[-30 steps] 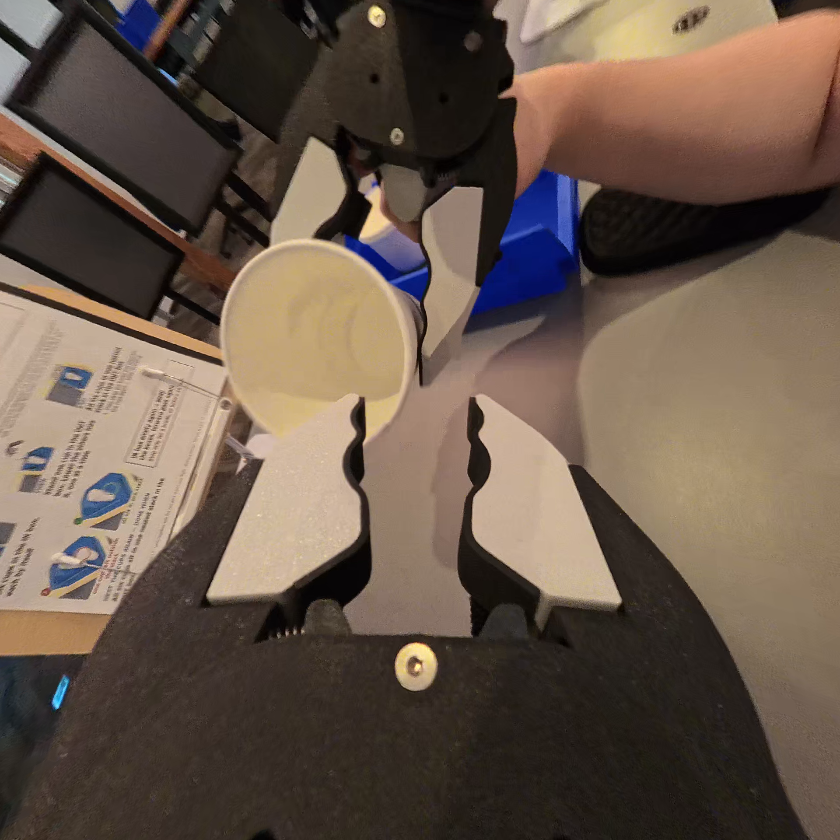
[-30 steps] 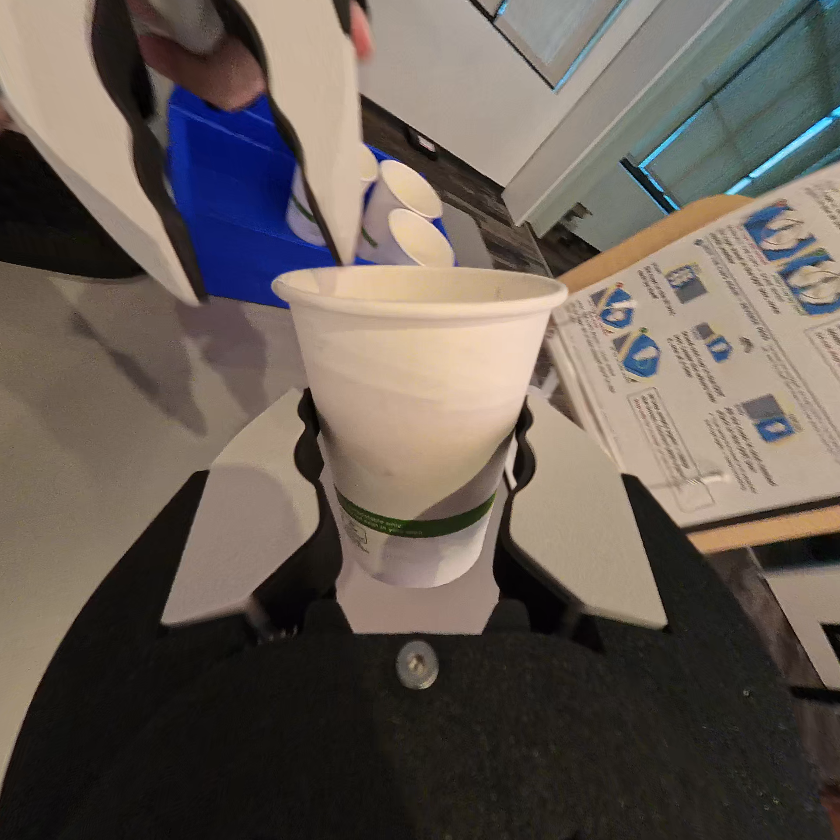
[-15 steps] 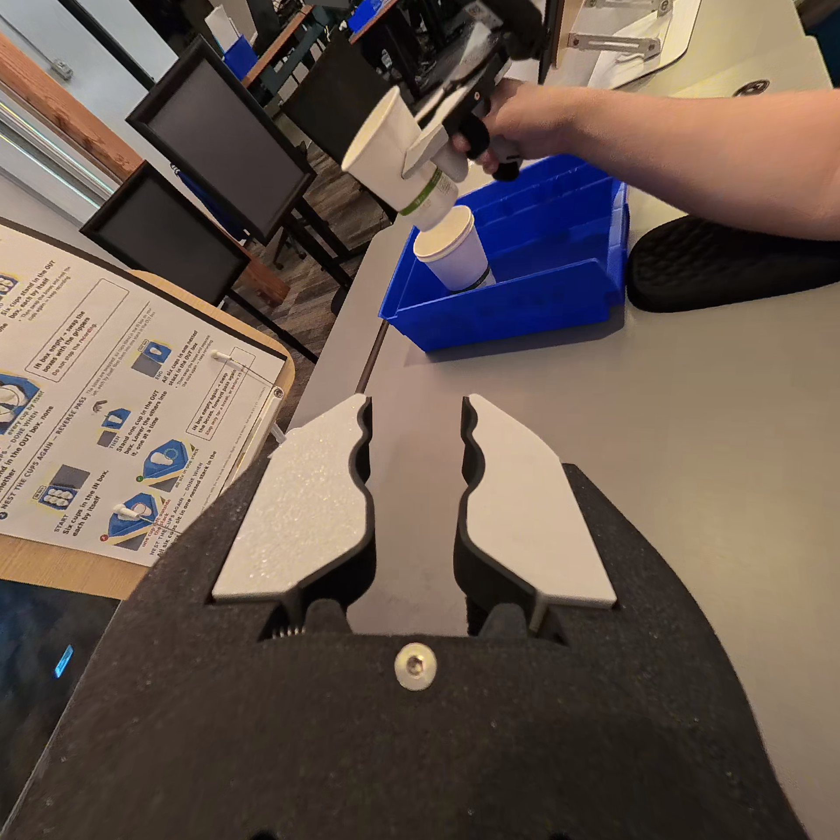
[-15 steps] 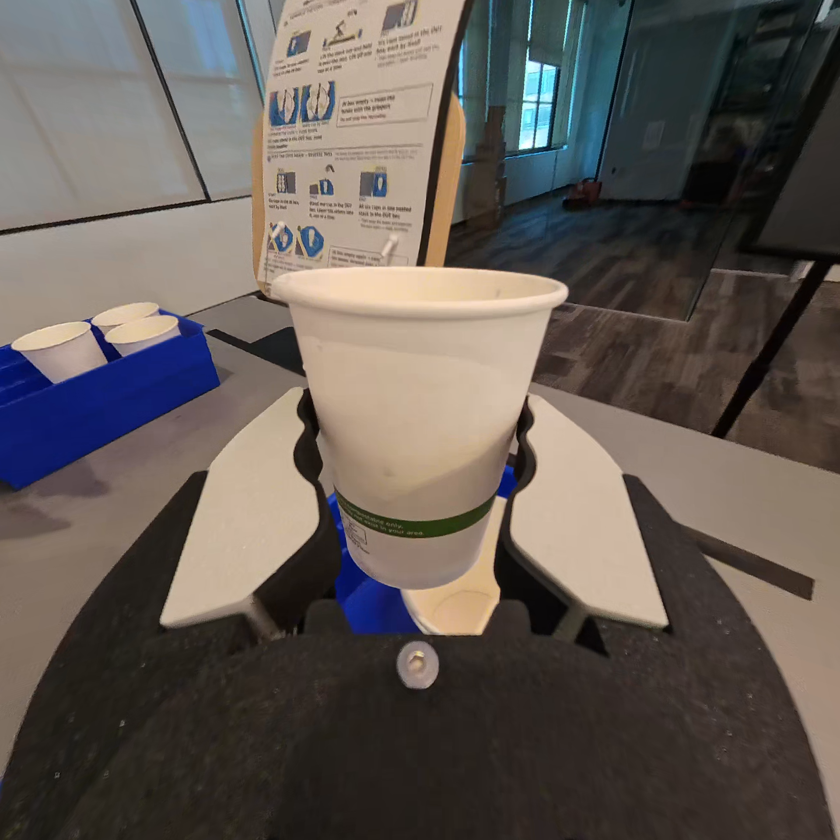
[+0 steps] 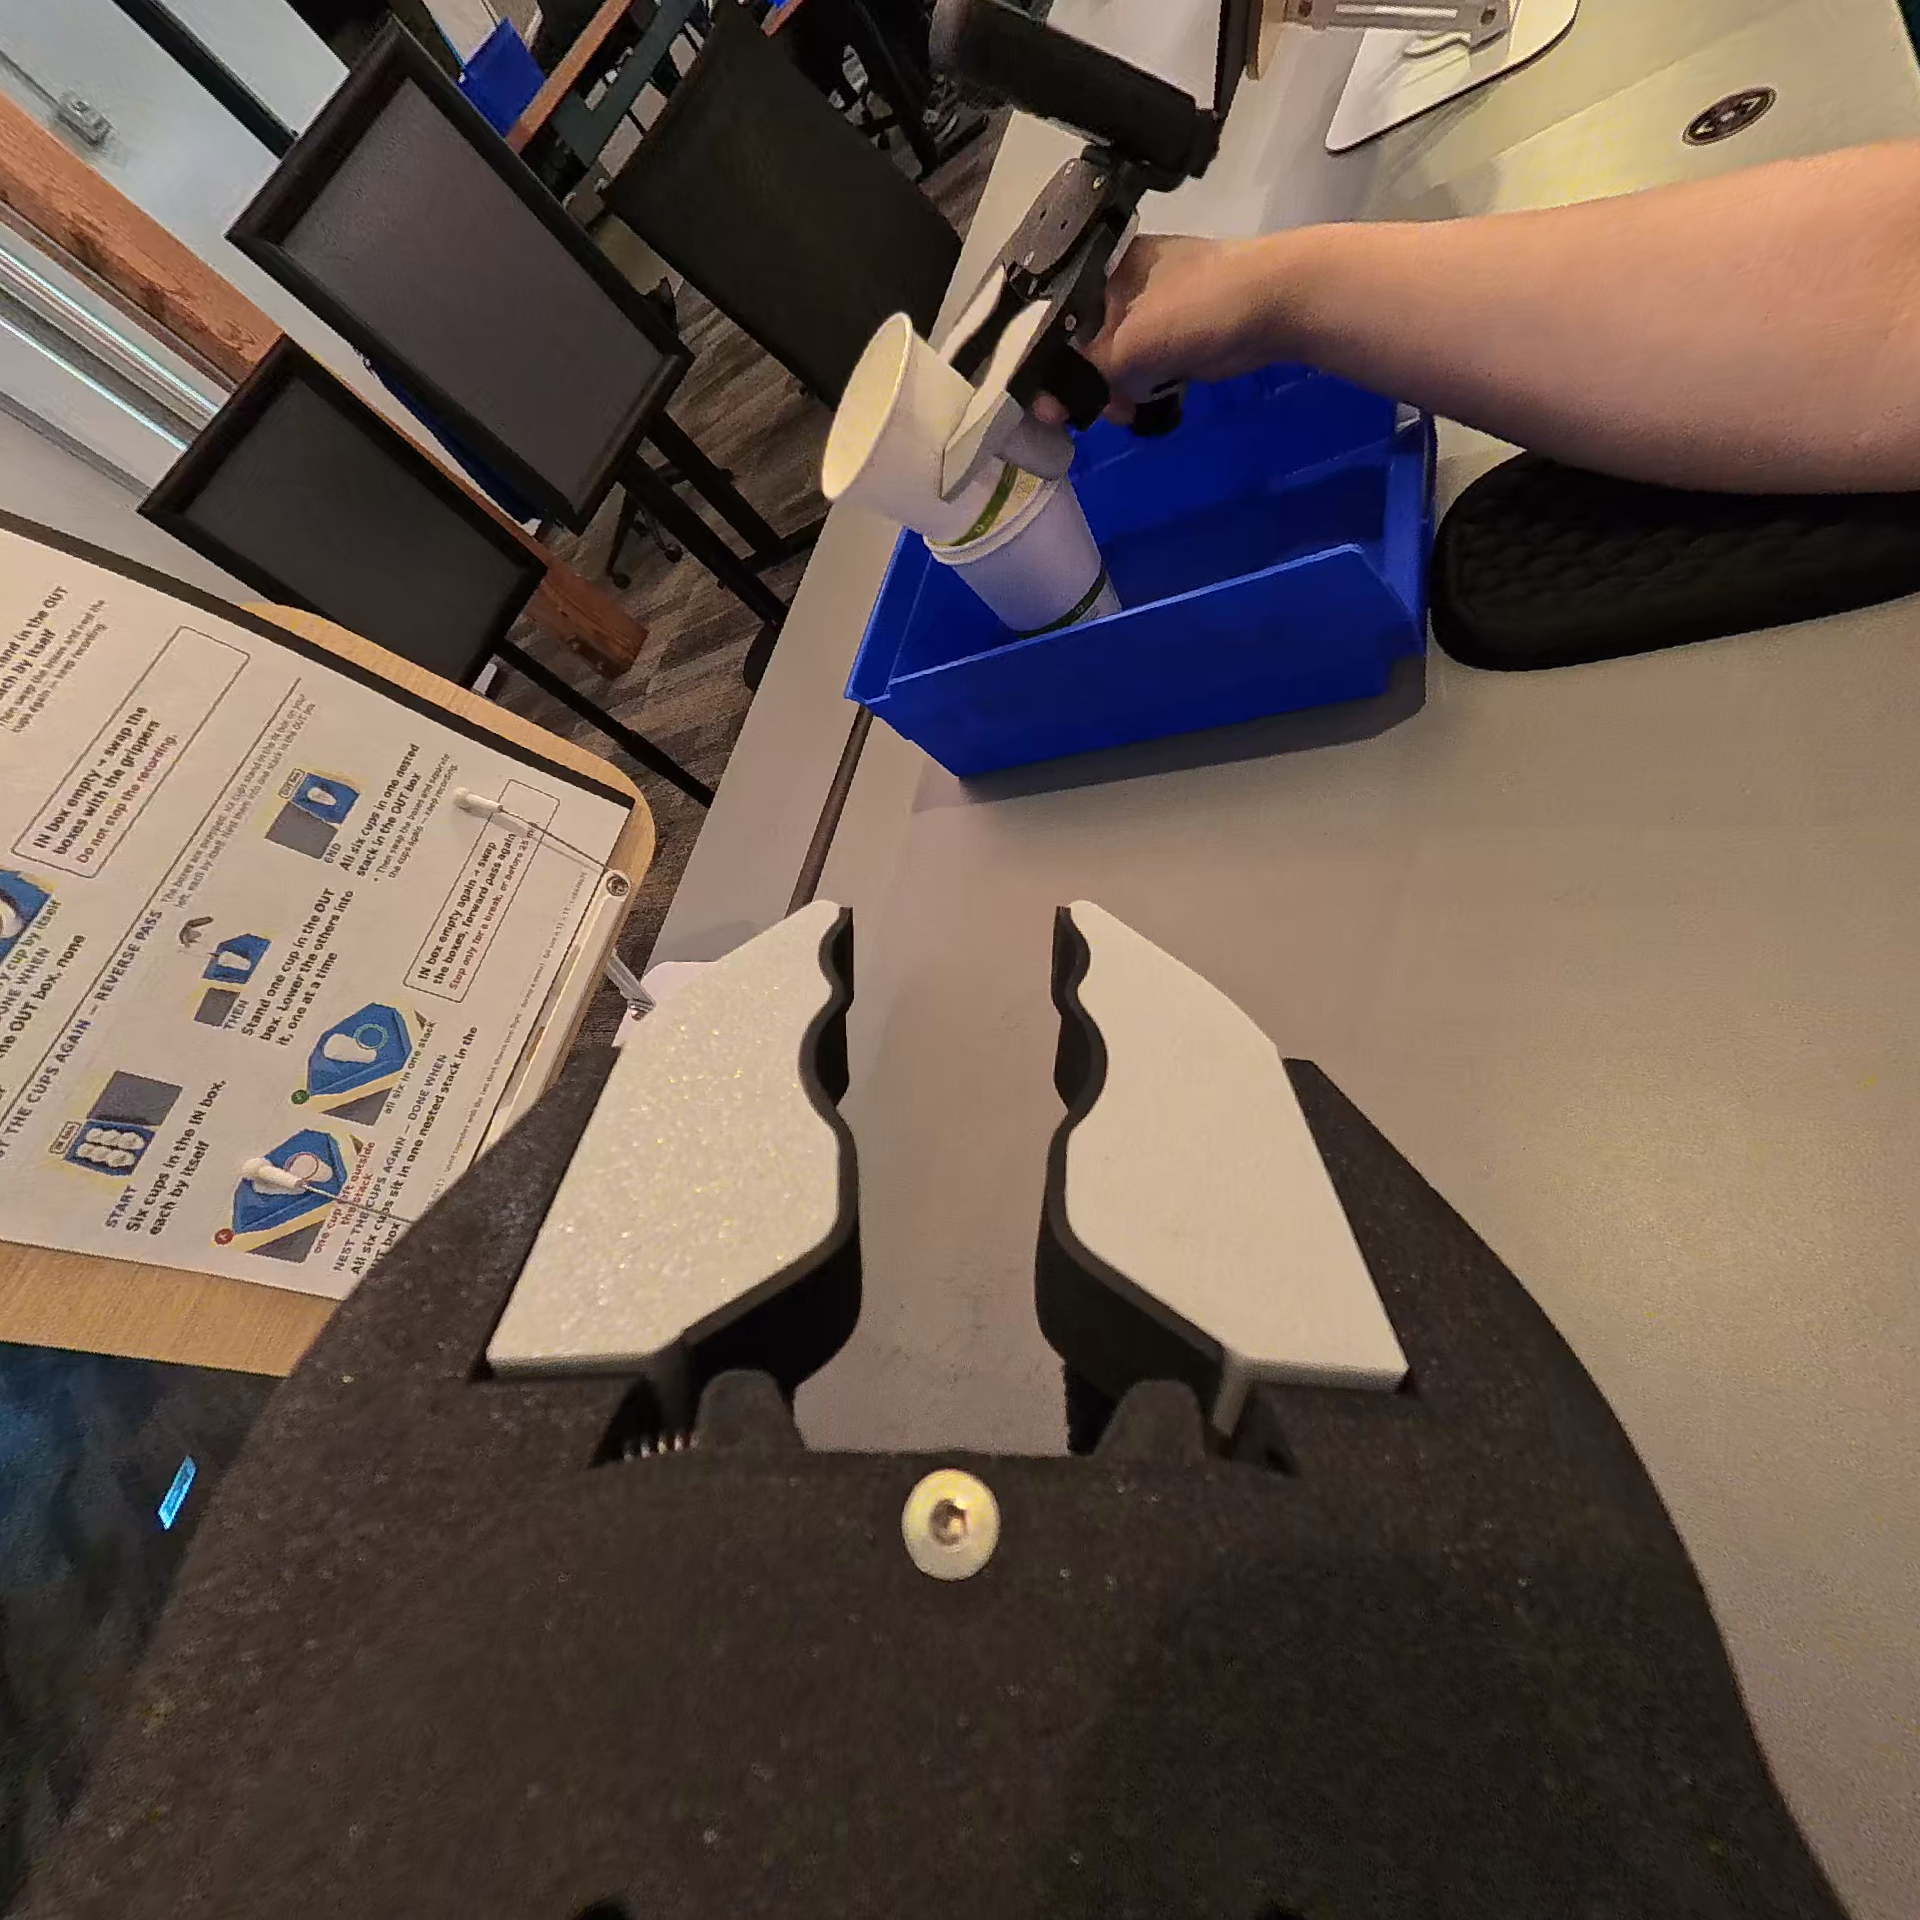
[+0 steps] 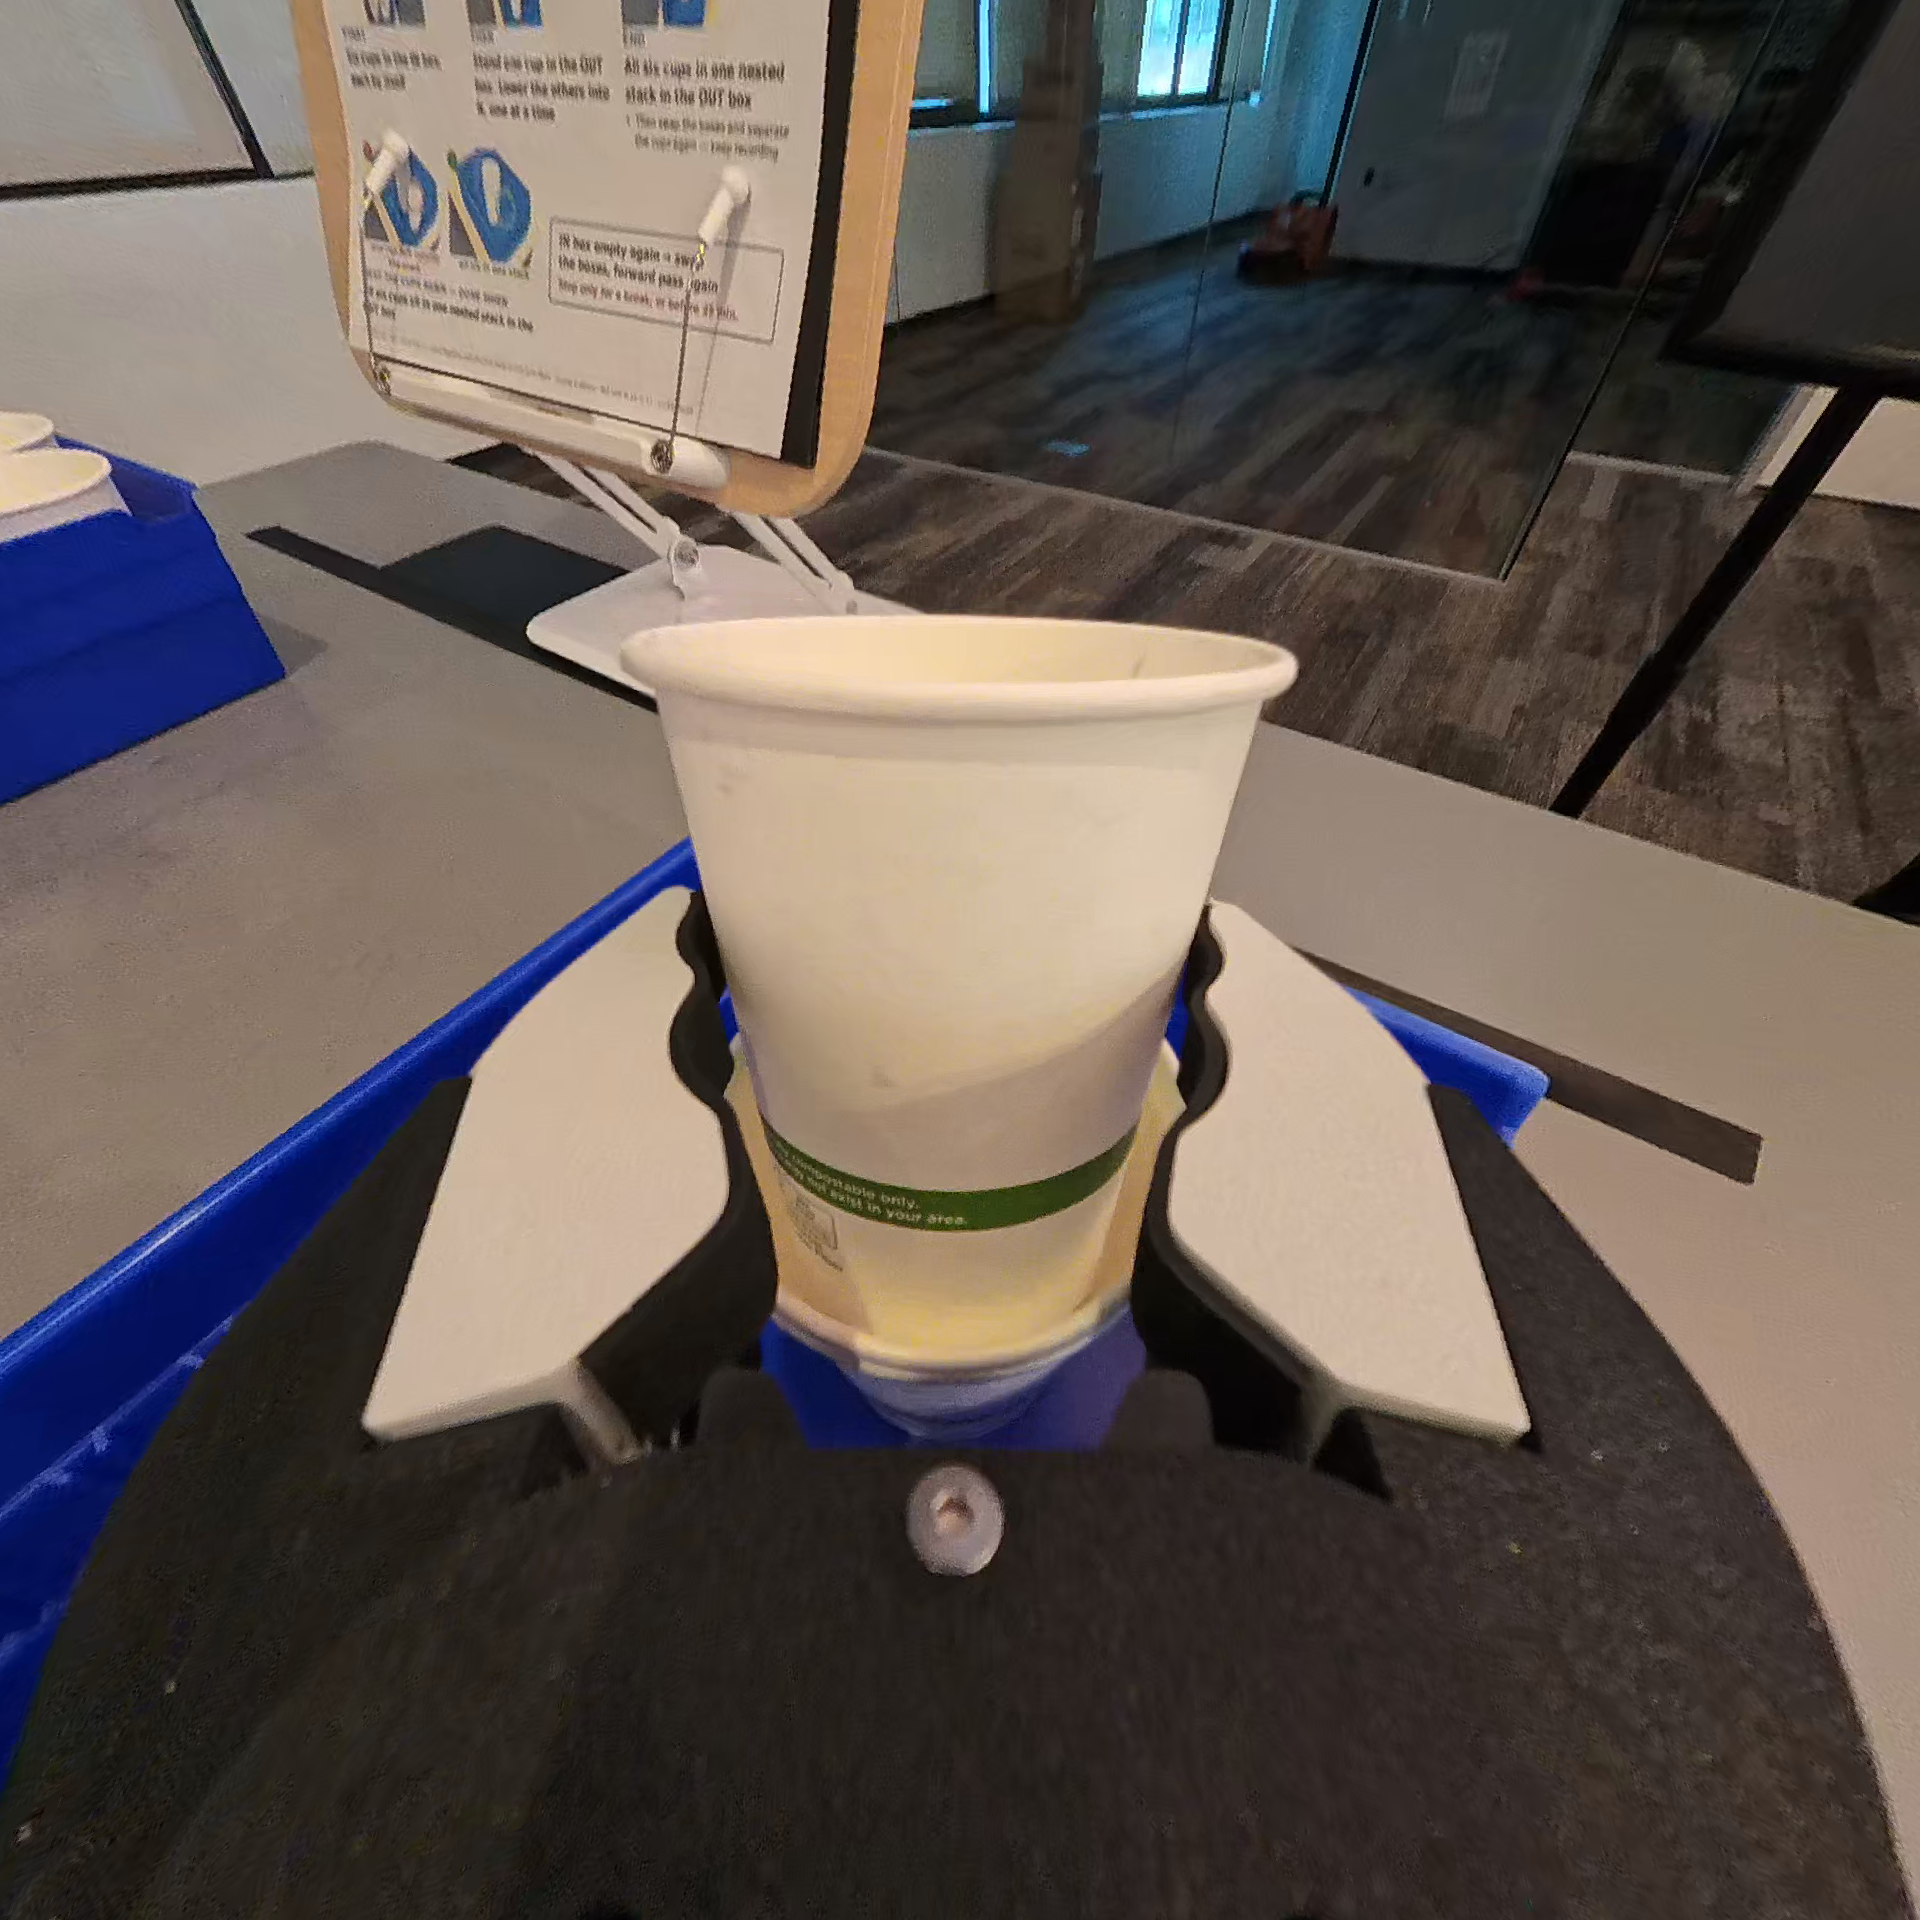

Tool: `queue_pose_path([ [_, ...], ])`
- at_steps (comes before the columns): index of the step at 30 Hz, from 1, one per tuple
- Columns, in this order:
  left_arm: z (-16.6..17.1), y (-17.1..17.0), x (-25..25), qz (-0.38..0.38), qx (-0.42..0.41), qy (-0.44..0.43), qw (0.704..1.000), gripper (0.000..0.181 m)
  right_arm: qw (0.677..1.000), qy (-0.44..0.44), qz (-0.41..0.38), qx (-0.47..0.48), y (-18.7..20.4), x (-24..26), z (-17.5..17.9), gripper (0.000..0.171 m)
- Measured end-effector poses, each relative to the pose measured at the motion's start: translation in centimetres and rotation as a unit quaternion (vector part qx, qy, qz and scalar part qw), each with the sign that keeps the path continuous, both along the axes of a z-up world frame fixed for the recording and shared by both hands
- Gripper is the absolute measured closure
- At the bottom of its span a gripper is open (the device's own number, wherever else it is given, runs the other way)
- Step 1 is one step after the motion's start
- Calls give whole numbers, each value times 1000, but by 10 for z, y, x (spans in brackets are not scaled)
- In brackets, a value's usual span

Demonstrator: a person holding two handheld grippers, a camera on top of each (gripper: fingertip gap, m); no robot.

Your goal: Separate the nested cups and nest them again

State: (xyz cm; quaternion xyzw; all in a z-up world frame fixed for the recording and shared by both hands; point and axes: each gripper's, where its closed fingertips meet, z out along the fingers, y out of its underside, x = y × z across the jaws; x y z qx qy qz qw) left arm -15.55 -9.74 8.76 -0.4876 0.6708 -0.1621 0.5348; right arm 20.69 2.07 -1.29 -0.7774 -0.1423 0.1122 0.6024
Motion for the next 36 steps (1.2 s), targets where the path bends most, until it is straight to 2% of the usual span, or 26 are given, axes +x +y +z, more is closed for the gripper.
queue_pose_path([
  [2,1,0,-1,1,0,-1,1000,145,1000,-2,5,-16,-3,1,-4,87],
  [6,3,4,-7,13,5,1,1000,145,997,-21,10,-77,-15,6,-18,70],
  [9,7,14,-19,39,13,1,999,145,996,-37,13,-83,-22,5,-11,59],
  [11,10,27,-36,77,21,5,997,145,996,-39,16,-74,-26,3,-1,56],
  [13,7,50,-68,145,31,34,988,145,998,-42,11,-55,-28,2,11,57],
  [18,-36,96,-184,331,-51,139,932,144,998,-48,25,-25,-33,-7,31,58],
  [21,-65,102,-231,398,-129,178,891,146,998,-47,34,-18,-34,-12,35,59],
  [24,-85,112,-255,444,-147,222,856,143,998,-47,39,-20,-34,-13,34,60],
  [33,-157,167,-270,477,-181,322,797,135,997,-50,52,-28,-35,-19,30,62],
  [36,-171,168,-276,479,-197,345,783,143,997,-52,53,-31,-33,-20,28,62],
])
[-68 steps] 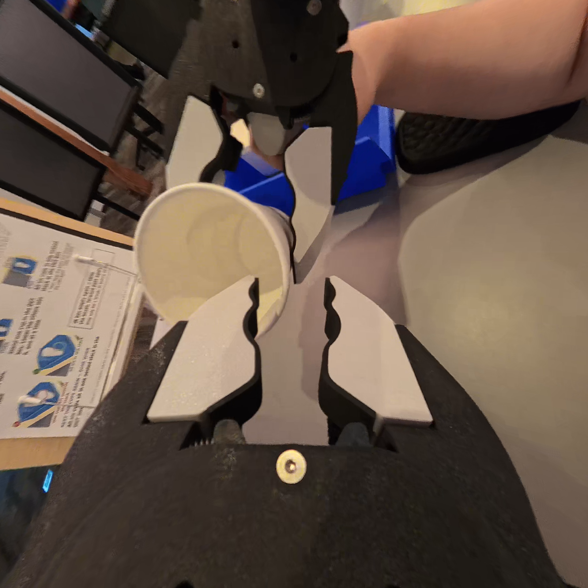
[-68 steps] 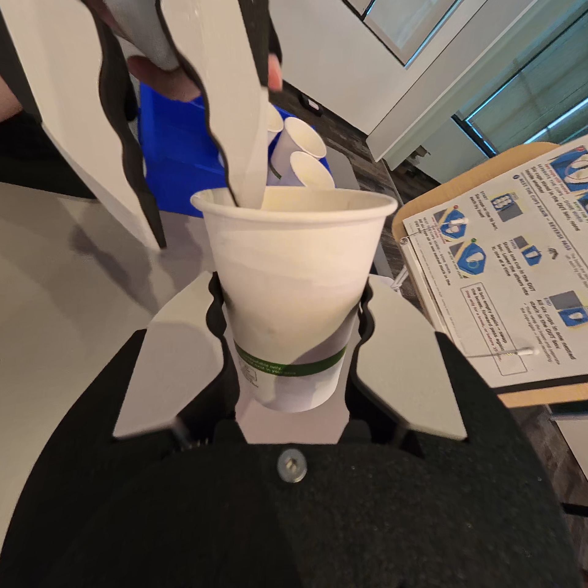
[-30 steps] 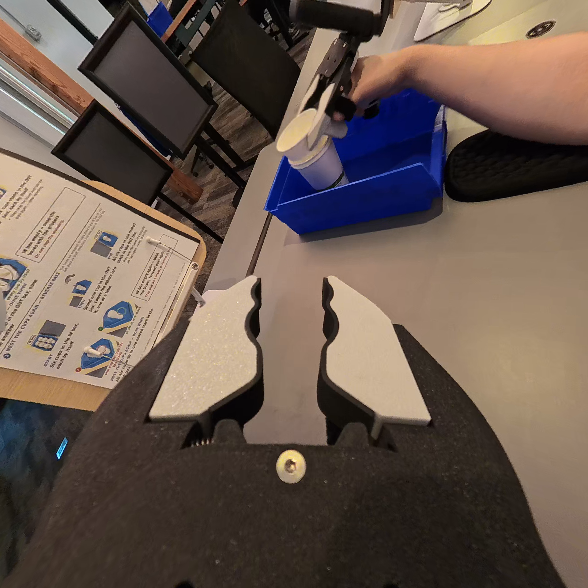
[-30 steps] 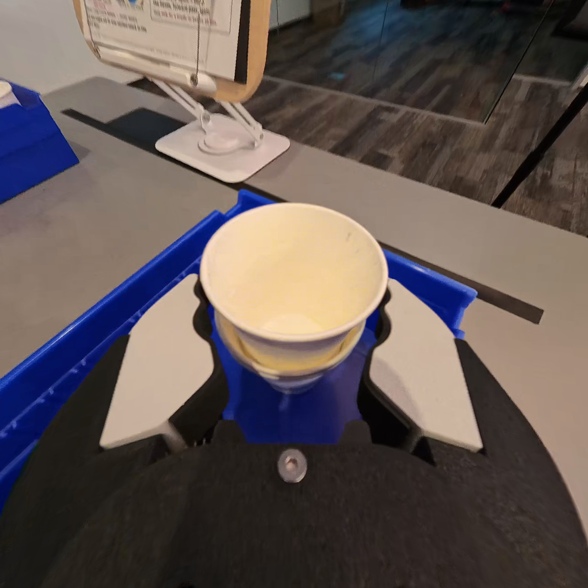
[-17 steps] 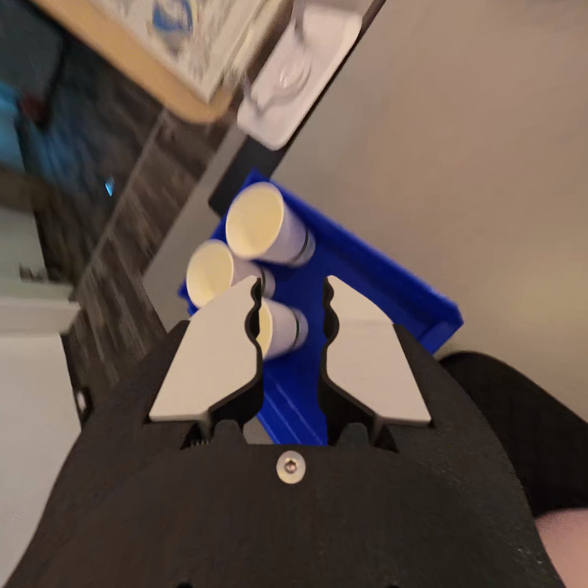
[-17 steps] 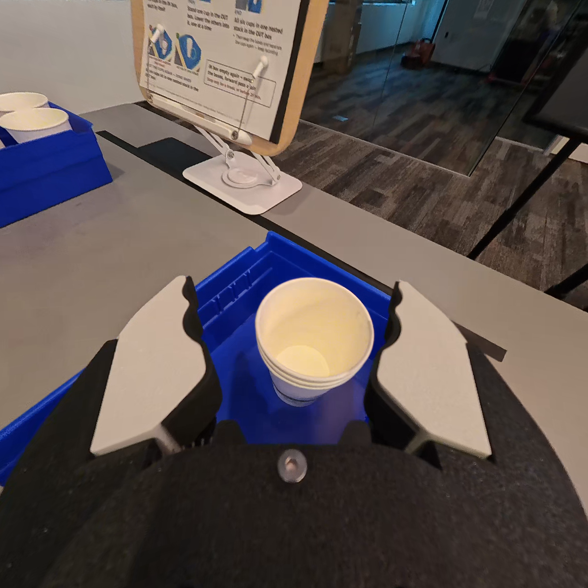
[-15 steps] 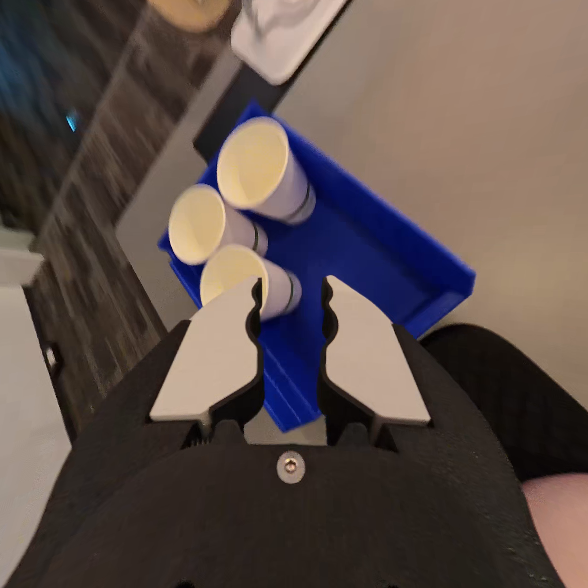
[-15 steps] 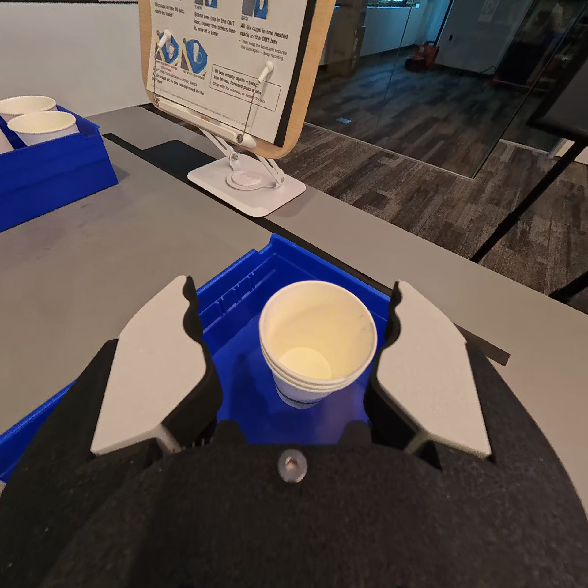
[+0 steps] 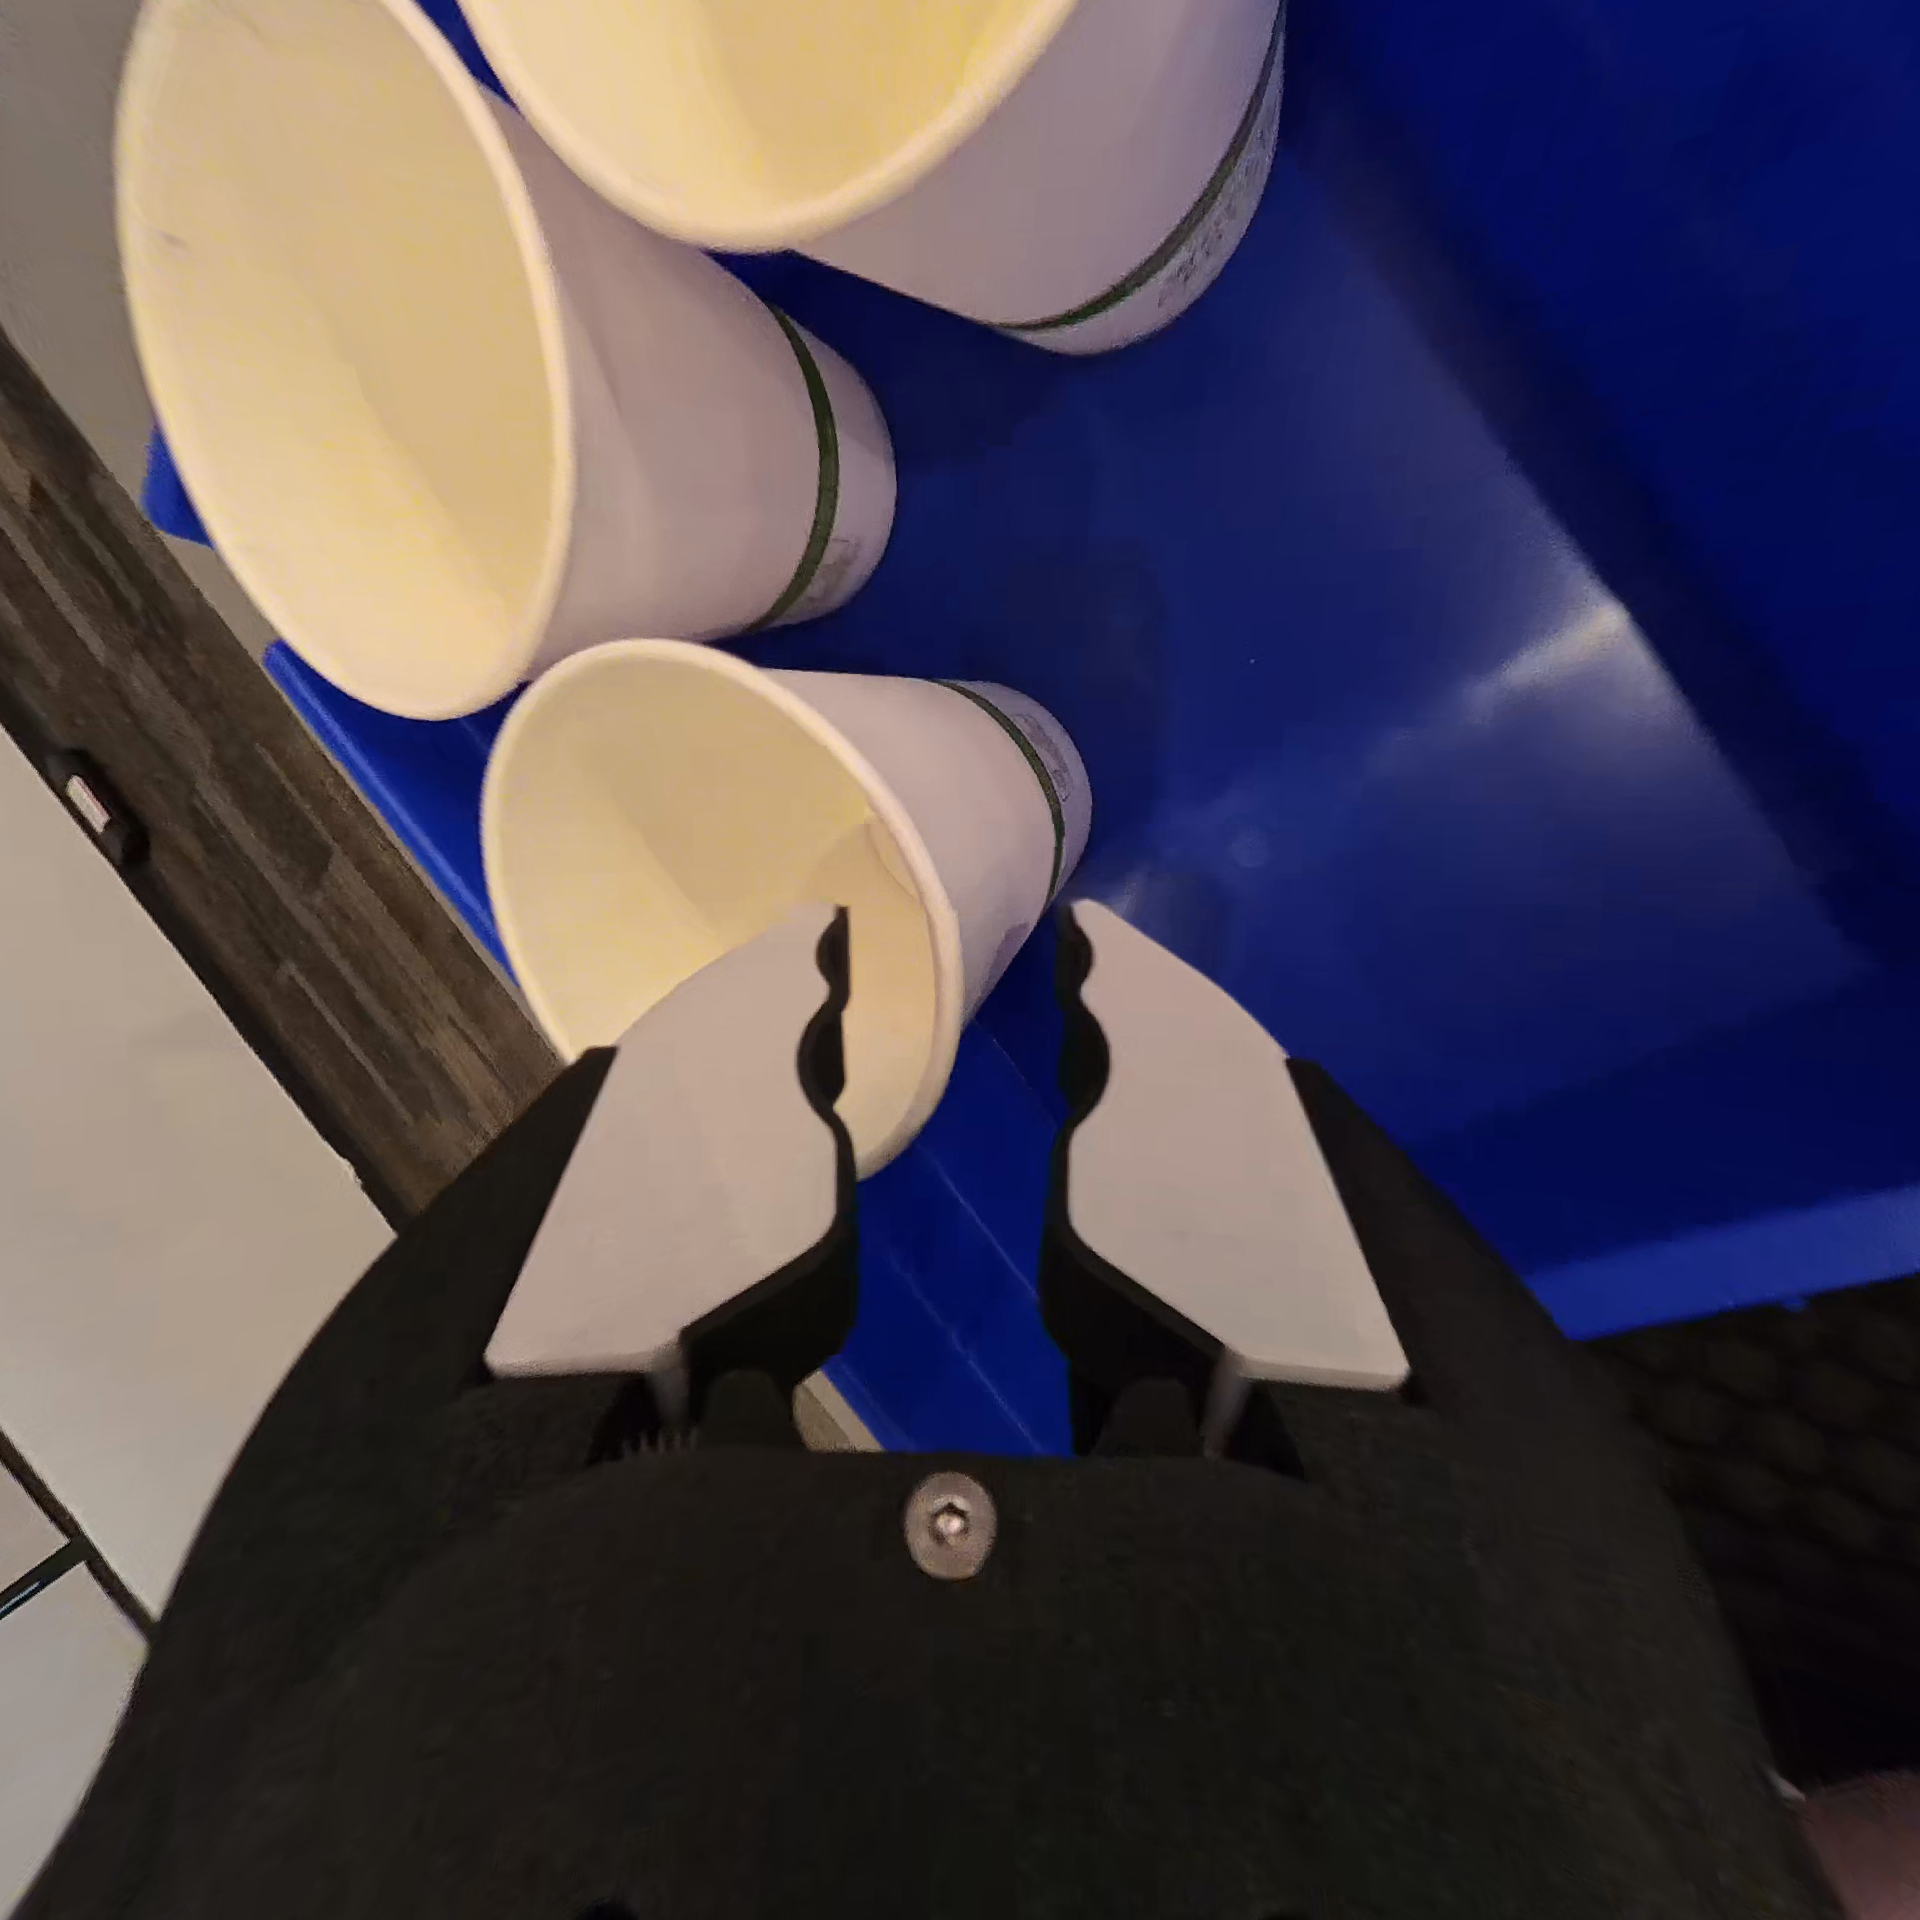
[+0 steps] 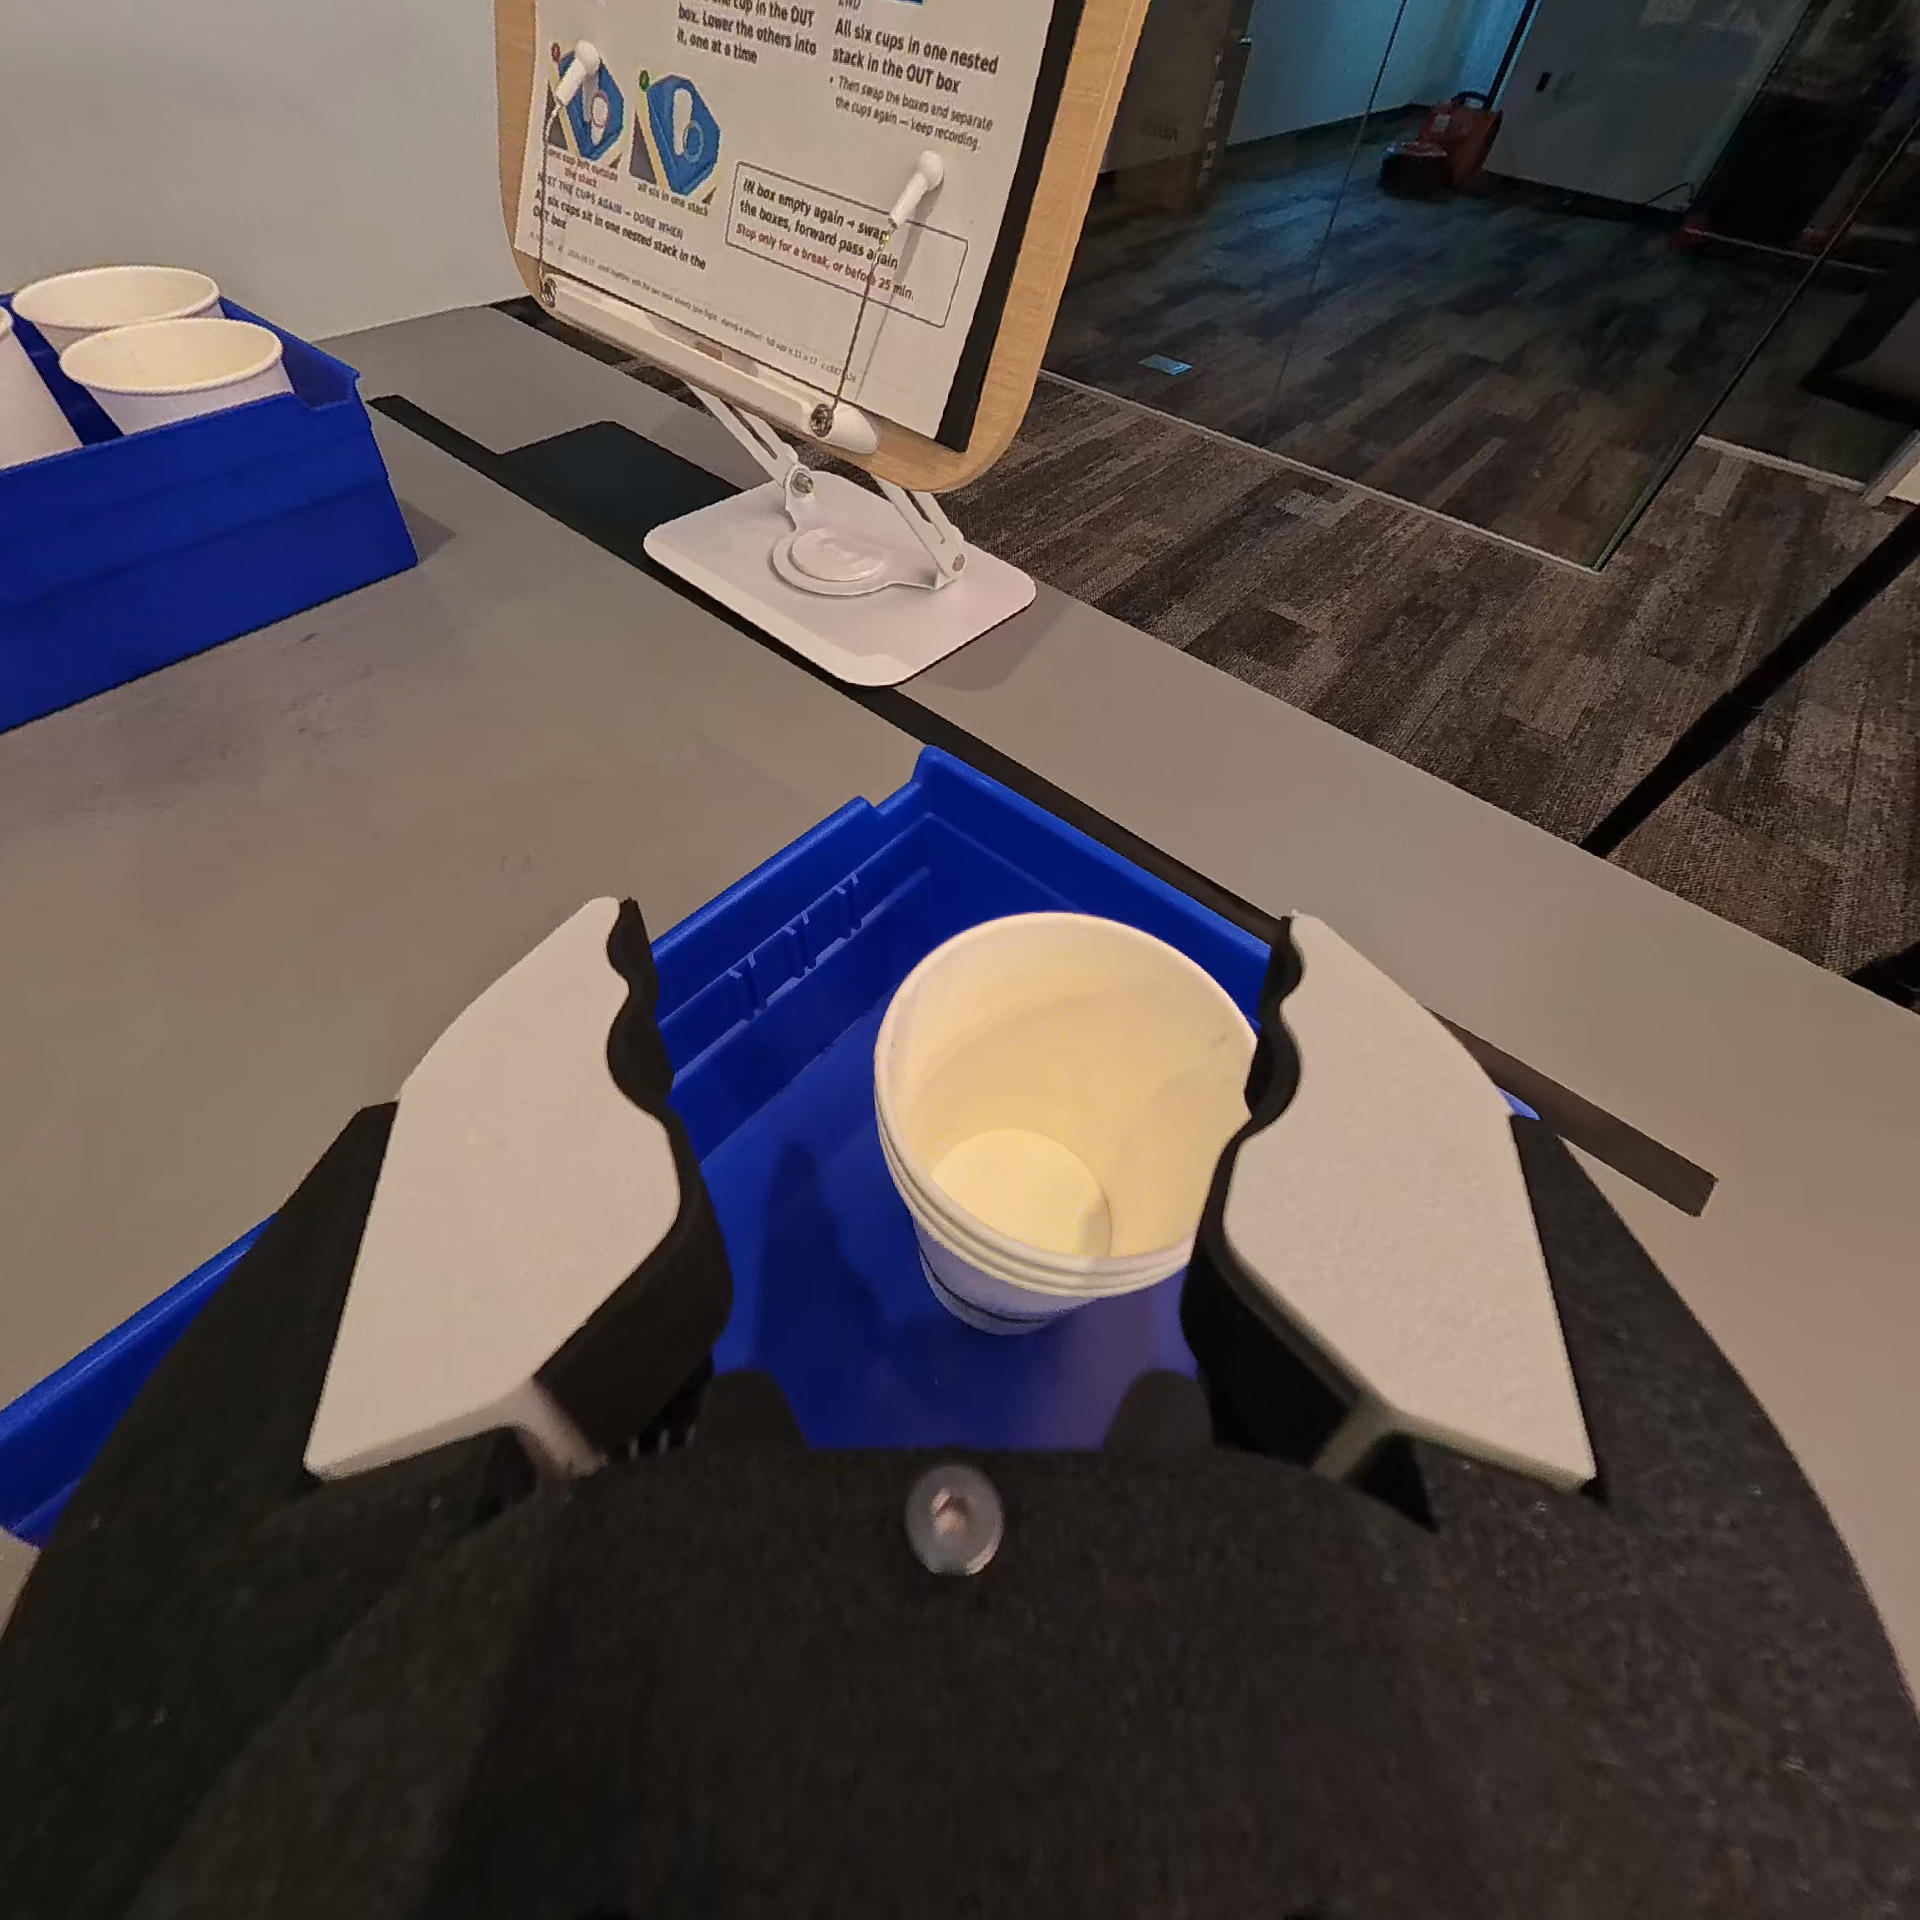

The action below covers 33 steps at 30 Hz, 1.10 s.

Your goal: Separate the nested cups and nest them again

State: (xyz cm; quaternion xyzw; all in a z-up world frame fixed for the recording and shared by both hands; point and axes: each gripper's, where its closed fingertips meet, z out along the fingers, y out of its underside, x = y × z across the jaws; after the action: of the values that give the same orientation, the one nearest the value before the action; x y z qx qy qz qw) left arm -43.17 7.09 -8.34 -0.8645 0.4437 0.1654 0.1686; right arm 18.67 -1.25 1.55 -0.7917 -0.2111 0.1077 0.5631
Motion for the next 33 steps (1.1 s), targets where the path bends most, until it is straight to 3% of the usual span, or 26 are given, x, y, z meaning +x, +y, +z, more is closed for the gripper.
queue_pose_path([
  [4,-8,-4,-7,16,-27,3,1000,155,1000,-1,1,-3,1,0,-2,63],
  [6,-8,-10,-1,8,-43,-21,999,178,1000,0,1,-2,1,0,-1,63],
  [9,0,-22,1,-2,-53,-33,998,181,1000,1,1,-3,1,0,-2,64],
  [15,62,-57,34,-90,22,-110,990,181,1000,-15,14,15,-3,-17,16,68],
  [18,108,-82,84,-212,104,-166,957,181,996,-34,60,61,-13,-60,50,70],
  [21,135,-119,149,-350,133,-210,903,181,979,-70,159,110,-35,-139,79,74],
  [24,125,-169,209,-488,85,-215,842,181,936,-76,320,129,-75,-236,81,75],
  [27,106,-202,247,-570,58,-185,799,181,892,-35,446,66,-110,-300,61,71],
  [31,86,-230,268,-625,22,-168,762,181,861,8,506,-51,-119,-330,25,67],
  [33,78,-233,273,-634,15,-158,757,181,843,33,525,-112,-124,-336,11,69],
])
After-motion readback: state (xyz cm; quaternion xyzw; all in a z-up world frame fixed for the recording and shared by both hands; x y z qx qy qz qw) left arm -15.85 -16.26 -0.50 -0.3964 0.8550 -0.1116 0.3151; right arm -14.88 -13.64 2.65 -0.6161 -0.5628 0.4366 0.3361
